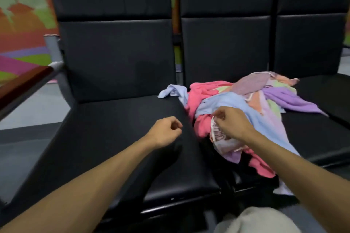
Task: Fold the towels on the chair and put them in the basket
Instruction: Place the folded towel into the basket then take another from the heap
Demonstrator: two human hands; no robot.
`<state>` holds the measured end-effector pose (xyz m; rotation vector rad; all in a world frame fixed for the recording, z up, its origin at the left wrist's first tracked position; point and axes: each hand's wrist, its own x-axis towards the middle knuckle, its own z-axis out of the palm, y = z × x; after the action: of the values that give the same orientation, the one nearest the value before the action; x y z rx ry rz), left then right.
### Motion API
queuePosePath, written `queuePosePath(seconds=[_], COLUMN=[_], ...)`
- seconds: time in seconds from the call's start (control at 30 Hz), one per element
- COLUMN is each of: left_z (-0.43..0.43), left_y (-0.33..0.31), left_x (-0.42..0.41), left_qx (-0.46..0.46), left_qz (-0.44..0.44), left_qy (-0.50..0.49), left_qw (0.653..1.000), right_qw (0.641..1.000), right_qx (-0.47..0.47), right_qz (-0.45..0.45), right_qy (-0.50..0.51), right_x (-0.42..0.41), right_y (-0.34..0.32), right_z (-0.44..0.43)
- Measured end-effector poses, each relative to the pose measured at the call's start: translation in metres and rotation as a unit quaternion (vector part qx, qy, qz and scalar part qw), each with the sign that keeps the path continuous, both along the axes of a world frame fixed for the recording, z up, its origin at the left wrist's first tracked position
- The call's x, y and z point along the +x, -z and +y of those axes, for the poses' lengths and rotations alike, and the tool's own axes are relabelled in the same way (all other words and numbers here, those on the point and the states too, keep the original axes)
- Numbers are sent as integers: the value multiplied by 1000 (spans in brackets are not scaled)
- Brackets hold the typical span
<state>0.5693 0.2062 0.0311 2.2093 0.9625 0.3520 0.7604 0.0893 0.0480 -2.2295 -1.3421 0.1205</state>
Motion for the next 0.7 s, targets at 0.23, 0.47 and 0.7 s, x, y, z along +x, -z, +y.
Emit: queuePosePath(seconds=[0.23,0.47,0.7], left_z=[54,98,91], left_y=[19,51,31], left_x=[118,172,140], left_qx=[-15,-61,-4], left_qz=[-37,-64,-180], left_qy=[-59,-155,-131], left_qw=[997,984,975], right_qw=[995,982,986], right_qx=[38,-4,40], right_qz=[-69,-158,-148], right_qy=[67,107,68], right_x=[70,78,60], right_y=[10,23,24], right_z=[49,72,69])
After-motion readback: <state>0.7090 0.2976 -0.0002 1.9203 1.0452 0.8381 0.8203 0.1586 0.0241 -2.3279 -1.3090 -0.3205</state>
